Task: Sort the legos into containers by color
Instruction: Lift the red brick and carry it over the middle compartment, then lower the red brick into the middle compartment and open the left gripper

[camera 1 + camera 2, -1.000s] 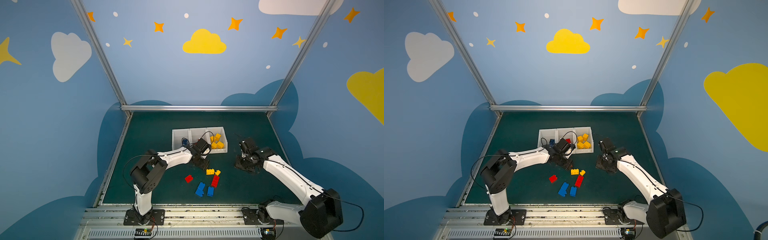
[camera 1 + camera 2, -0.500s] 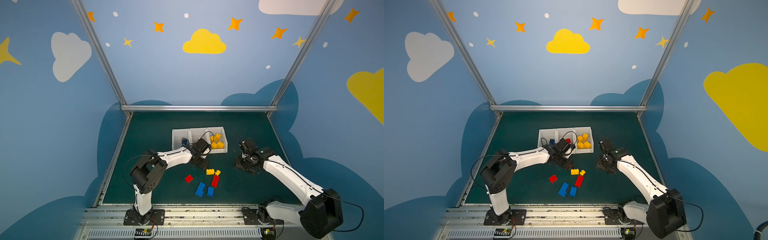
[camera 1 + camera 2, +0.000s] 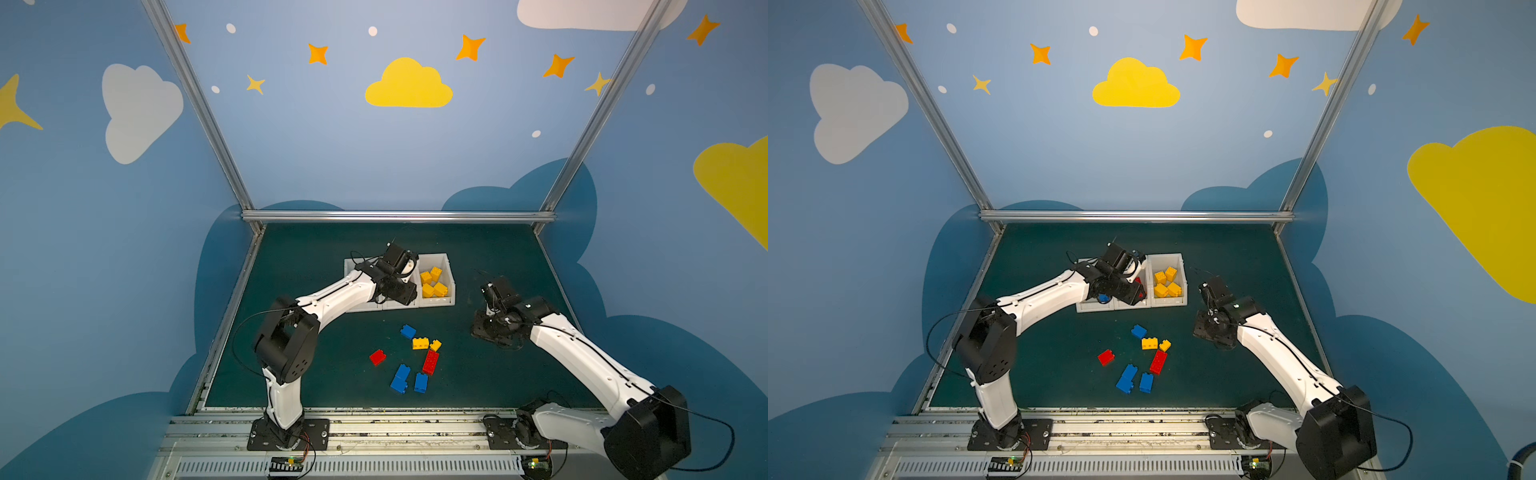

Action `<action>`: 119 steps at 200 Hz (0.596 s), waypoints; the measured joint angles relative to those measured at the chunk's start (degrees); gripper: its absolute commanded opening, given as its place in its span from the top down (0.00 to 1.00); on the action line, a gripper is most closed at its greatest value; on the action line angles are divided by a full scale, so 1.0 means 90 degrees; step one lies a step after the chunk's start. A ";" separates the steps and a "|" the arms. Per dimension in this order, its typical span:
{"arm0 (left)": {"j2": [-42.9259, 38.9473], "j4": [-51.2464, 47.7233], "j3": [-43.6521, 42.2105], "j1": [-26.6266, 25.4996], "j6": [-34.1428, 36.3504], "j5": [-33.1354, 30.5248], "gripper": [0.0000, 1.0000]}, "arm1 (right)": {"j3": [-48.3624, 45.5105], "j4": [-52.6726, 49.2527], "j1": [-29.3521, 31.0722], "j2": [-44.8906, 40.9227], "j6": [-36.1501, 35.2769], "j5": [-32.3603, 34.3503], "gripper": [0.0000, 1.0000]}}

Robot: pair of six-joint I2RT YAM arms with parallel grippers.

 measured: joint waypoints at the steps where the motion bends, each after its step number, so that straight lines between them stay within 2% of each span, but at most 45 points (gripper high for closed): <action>1: 0.0012 -0.0002 0.0029 0.0017 0.0002 0.0000 0.58 | 0.0000 0.0000 0.0000 -0.0002 0.0000 0.0000 0.50; 38: 0.0585 -0.0138 0.0648 0.0282 0.0143 -0.0015 0.55 | 0.0000 -0.0024 -0.0005 -0.0036 0.0002 0.0000 0.50; 71: 0.0899 -0.0316 0.0741 0.0306 0.0206 -0.0027 0.41 | 0.0000 -0.0046 -0.0005 -0.0041 0.0005 0.0000 0.48; 119: 0.0903 -0.0406 0.0758 0.0311 0.0209 -0.0046 0.35 | 0.0000 -0.0068 -0.0007 -0.0041 0.0027 -0.0002 0.48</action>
